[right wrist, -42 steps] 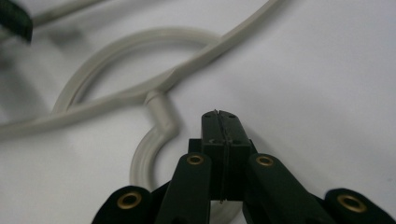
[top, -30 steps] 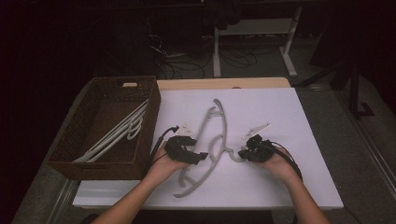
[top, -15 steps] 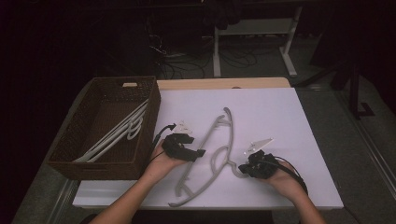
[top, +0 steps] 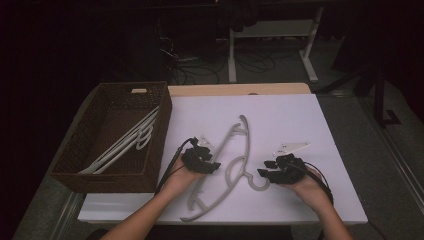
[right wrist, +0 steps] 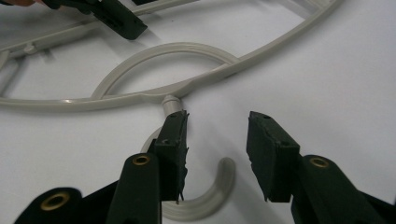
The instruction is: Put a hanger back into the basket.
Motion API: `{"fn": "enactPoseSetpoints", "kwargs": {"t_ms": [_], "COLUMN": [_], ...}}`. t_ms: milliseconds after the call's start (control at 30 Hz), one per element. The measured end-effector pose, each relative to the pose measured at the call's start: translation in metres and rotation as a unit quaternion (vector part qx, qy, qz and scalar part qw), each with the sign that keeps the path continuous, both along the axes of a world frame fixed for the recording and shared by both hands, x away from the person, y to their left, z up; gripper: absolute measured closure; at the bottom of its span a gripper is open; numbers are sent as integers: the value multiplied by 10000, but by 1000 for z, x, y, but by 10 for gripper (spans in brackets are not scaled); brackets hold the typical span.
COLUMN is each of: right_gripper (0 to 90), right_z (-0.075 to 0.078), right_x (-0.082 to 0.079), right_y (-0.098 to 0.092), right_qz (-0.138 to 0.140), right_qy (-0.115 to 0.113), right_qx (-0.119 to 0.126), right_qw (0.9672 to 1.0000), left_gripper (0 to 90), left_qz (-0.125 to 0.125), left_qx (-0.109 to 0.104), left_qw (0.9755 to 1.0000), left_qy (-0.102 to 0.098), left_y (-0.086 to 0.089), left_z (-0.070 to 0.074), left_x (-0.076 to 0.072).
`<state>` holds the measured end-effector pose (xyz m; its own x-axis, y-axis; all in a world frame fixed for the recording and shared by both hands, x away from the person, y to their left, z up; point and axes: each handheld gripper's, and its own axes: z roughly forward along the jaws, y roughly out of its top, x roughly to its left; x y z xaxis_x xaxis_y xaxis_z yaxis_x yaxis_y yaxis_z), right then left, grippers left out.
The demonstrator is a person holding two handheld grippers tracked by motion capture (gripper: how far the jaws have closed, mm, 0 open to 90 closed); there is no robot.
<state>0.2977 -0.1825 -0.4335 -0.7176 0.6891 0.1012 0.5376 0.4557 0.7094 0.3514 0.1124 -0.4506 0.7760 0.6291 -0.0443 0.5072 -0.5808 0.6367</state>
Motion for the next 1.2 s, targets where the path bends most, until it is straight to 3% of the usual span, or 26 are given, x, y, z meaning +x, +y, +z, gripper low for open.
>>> {"fn": "enactPoseSetpoints", "kwargs": {"t_ms": [100,400,733,967,1200], "right_gripper": [559,561,558,558,558], "right_z": [1,7,12,13,14], "right_x": [0,-3,-2,-2,-2], "right_y": [-4,-11,-18,-23,-26], "right_qz": [-53,-175,-239,-271,-291], "right_qy": [-39,-186,-286,-321,-318], "right_qx": [44,166,255,300,365], "right_qw": [10000,9995,9990,9987,9984], "left_gripper": [610,699,758,806,811], "left_qz": [34,90,175,-107,-757], "left_qx": [8,132,231,269,156], "left_qw": [10000,9999,9995,9994,9968], "left_qy": [-14,-50,84,175,222], "left_y": [-1,-9,-17,-32,-49], "left_z": [0,1,4,6,5], "left_x": [1,3,28,54,62]}}
